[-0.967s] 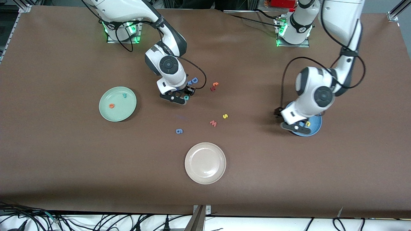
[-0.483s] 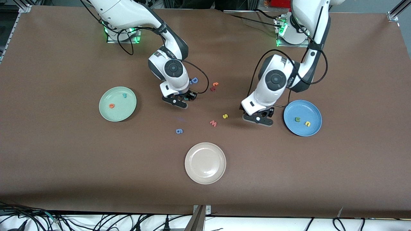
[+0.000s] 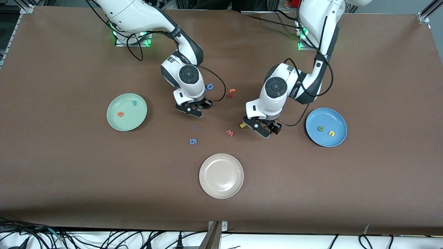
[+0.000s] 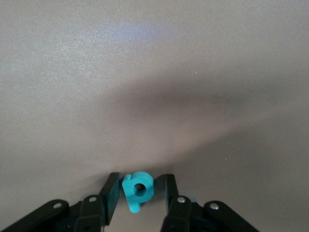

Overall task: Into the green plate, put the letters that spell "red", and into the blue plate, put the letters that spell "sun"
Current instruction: 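Grasp the teal p with the right gripper while the left gripper reaches the u, then drop the p on the green plate while the left gripper grasps the u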

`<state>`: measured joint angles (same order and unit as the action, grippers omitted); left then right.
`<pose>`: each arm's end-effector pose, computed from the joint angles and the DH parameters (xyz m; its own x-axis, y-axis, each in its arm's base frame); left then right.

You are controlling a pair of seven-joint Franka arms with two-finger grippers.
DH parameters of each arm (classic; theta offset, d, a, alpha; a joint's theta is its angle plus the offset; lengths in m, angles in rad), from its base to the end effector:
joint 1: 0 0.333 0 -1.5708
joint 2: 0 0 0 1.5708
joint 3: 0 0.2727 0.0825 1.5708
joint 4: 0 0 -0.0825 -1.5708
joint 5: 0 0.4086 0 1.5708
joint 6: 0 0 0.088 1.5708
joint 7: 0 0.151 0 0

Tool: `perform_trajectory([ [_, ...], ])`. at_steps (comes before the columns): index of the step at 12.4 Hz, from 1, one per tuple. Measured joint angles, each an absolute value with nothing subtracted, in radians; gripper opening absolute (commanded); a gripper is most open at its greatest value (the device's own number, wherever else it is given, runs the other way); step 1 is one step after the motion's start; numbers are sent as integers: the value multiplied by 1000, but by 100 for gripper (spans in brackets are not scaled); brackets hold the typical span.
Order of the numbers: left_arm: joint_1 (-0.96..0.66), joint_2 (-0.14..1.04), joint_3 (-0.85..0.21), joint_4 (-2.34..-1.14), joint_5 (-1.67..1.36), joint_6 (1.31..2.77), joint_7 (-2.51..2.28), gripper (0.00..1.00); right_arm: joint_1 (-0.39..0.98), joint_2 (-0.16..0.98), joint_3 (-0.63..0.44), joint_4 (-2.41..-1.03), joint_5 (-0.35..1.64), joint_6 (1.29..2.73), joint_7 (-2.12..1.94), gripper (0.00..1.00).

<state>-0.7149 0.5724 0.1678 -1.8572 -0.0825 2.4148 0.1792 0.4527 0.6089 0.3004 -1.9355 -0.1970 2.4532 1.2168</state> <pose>0.5416 -0.3296 0.1146 0.7710 -0.6367 -0.0108 -0.6367 -0.7704 -0.0348 0.4346 0.4178 0.0755 0.9356 -0.3463 -0.0687 -0.3450 -0.9381 0.0298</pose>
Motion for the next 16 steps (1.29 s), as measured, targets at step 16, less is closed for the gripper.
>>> perform_trajectory([
  [16, -762, 653, 146, -1842, -205, 2507, 212, 90, 347, 523, 273, -1811, -211, 2107, 885, 10],
])
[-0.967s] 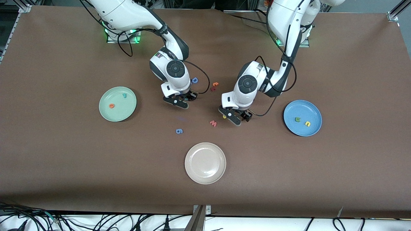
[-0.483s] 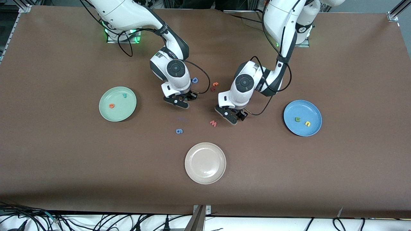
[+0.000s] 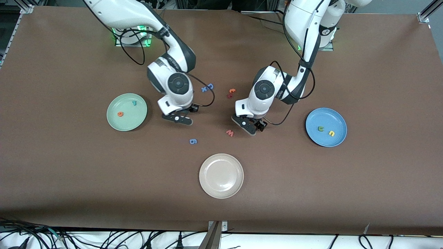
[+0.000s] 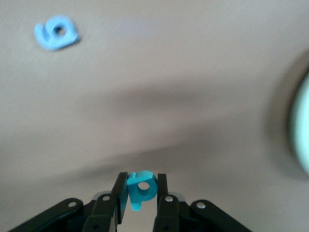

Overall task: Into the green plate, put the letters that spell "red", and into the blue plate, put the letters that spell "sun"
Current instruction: 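Drop the p on the green plate while the left gripper grasps the u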

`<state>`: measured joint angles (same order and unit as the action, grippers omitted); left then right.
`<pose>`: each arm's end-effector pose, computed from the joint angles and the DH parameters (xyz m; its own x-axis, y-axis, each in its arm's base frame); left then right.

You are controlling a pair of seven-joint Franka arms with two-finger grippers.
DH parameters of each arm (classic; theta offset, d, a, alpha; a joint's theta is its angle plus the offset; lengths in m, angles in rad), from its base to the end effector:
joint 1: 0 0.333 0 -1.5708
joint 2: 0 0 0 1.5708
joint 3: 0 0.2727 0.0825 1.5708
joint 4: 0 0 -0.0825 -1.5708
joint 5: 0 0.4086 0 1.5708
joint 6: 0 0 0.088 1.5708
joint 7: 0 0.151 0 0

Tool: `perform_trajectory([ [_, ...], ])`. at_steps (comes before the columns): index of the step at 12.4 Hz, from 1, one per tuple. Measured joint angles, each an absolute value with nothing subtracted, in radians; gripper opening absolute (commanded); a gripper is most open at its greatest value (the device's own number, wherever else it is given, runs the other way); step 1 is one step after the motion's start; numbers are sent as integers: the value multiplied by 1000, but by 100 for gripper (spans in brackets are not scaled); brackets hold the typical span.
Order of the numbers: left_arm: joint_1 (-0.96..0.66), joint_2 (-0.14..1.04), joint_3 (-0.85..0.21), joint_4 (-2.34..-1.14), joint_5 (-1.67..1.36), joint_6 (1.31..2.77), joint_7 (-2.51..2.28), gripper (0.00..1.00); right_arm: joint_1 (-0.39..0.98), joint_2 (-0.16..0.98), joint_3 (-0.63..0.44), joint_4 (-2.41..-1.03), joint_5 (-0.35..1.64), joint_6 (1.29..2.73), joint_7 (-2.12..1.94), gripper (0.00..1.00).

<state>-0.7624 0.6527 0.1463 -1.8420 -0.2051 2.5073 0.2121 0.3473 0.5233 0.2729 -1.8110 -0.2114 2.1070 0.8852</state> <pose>0.5183 -0.3670 0.0775 0.7681 -0.6397 0.0292 -0.6403 -0.7675 0.0310 0.5096 0.3462 0.1487 0.9797 -0.1668 -0.1115 -0.1467 -0.9746 0.1691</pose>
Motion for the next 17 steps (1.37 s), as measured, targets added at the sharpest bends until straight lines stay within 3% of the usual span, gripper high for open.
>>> perform_trajectory([
  [7, -769, 663, 142, -1841, -205, 2554, 213, 86, 111, 471, 196, -1845, -211, 1973, 320, 10],
  [9, -783, 680, 140, -1835, -205, 2559, 213, 85, 57, 472, 183, -1885, -211, 1986, 229, 10],
  [12, -793, 689, 140, -1823, -205, 2565, 213, 71, 14, 474, 179, -1996, -211, 2118, 171, 16],
  [13, -793, 689, 141, -1820, -205, 2565, 213, 67, 3, 474, 178, -2031, -211, 2159, 158, 26],
  [14, -793, 690, 141, -1817, -205, 2565, 213, 61, -4, 474, 178, -2051, -211, 2180, 152, 69],
  [15, -793, 689, 141, -1817, -205, 2565, 213, 57, -6, 474, 178, -2059, -211, 2186, 151, 100],
  [17, -793, 689, 141, -1813, -206, 2565, 213, 52, -6, 469, 178, -2059, -211, 2183, 151, 100],
])
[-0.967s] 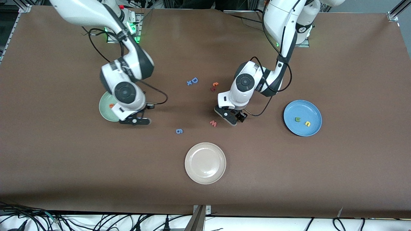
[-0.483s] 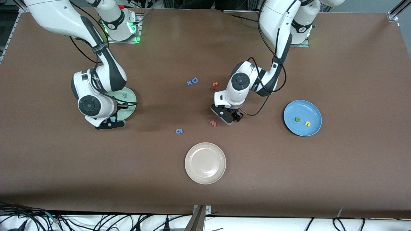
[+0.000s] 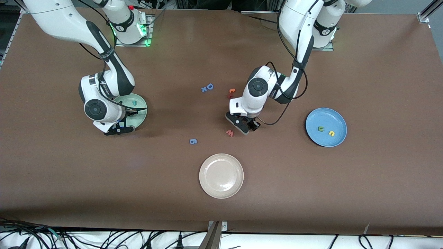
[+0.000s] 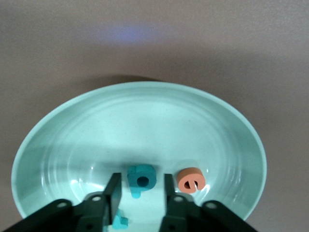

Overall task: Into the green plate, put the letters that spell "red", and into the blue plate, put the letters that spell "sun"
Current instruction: 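Drop the p on the green plate while the left gripper grasps the u, then place the yellow u on the blue plate while the right gripper withdraws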

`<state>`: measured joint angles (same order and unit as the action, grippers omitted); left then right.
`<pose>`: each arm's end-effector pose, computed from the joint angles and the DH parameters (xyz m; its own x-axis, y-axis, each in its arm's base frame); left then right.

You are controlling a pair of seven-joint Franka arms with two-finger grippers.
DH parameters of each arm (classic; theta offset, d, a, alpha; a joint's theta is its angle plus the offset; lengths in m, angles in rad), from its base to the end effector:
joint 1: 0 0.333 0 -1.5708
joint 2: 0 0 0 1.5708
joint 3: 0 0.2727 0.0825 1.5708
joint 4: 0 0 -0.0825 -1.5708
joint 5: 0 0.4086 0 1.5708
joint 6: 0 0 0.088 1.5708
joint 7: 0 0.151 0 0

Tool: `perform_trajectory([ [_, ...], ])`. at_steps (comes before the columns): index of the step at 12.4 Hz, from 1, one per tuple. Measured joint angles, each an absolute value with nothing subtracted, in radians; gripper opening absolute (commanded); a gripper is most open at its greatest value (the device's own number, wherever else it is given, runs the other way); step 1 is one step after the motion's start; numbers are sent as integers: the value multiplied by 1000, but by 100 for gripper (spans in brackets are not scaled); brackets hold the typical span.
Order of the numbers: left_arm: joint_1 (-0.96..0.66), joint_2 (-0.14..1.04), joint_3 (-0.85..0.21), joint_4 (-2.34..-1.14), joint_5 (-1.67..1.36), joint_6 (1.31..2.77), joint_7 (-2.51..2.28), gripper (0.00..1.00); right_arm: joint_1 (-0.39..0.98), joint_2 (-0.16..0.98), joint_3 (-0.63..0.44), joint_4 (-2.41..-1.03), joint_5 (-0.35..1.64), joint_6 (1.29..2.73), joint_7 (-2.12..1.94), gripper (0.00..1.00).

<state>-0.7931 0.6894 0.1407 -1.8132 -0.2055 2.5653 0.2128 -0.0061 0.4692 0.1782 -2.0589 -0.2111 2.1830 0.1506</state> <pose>0.5141 -0.3913 0.0711 0.7422 -0.6656 0.0777 -0.6686 -0.7434 0.0187 0.5273 0.0861 0.0844 0.9371 0.1425 -0.3188 0.1802 -0.9793 0.0918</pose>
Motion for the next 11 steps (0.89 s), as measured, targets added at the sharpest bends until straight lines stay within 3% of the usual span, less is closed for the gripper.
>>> perform_trajectory([
  [3, -793, 689, 141, -1810, -206, 2565, 213, 39, -6, 432, 184, -2032, -197, 2127, 151, 100],
  [4, -793, 689, 141, -1810, -206, 2565, 213, 28, -6, 417, 196, -1994, -172, 2071, 151, 100],
  [7, -794, 687, 143, -1806, -220, 2565, 213, 10, -4, 382, 222, -1807, -142, 1853, 151, 100],
  [11, -793, 687, 149, -1805, -252, 2564, 217, 4, -6, 355, 212, -1624, -82, 1683, 127, 100],
])
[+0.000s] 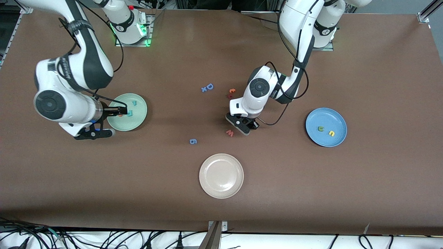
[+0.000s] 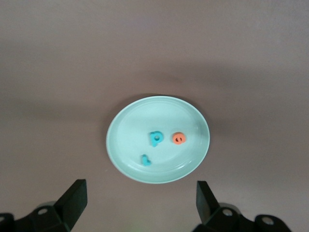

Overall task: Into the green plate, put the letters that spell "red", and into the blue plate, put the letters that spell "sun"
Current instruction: 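Place the yellow u on the blue plate while the right gripper withdraws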

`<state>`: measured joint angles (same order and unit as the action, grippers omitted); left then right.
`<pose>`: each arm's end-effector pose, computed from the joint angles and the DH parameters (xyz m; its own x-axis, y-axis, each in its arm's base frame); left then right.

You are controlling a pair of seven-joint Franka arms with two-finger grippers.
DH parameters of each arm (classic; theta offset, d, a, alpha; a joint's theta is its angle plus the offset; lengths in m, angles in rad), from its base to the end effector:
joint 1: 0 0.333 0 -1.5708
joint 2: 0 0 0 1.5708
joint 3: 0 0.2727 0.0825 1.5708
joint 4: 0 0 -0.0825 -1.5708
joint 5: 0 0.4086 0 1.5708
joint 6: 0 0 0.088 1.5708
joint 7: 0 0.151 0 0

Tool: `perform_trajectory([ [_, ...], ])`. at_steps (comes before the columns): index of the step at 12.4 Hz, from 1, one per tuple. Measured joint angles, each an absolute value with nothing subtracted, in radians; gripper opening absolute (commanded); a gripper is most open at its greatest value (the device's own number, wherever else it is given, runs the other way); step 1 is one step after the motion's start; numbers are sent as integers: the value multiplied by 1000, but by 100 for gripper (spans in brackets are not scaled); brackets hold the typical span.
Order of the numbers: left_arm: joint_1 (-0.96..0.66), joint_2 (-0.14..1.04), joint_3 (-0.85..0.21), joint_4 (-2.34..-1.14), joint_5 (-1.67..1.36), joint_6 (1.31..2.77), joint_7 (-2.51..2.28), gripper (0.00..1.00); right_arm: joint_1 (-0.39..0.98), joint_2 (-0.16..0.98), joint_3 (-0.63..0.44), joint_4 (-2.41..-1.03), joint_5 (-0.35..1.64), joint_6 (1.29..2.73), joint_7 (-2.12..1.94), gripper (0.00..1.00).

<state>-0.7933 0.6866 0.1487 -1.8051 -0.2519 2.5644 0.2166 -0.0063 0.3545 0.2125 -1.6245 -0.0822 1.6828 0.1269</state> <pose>0.5200 -0.3905 0.0766 0.7674 -0.6345 0.0923 -0.6396 -0.7676 0.0414 0.6106 0.1097 0.3077 0.9556 0.0885 -0.2812 0.1034 -0.9939 0.0383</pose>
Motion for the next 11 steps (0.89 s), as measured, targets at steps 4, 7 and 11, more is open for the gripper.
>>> perform_trajectory([
  [4, -747, 659, 208, -1789, -292, 2527, 370, 5, -9, 241, 164, -1592, -64, 1595, 108, 100],
  [7, -617, 607, 251, -1788, -322, 2406, 635, 8, -9, 142, 126, -1591, -61, 1560, 109, 100],
  [11, -425, 580, 271, -1800, -322, 2293, 947, 10, -9, 44, 103, -1641, -56, 1554, 104, 100],
])
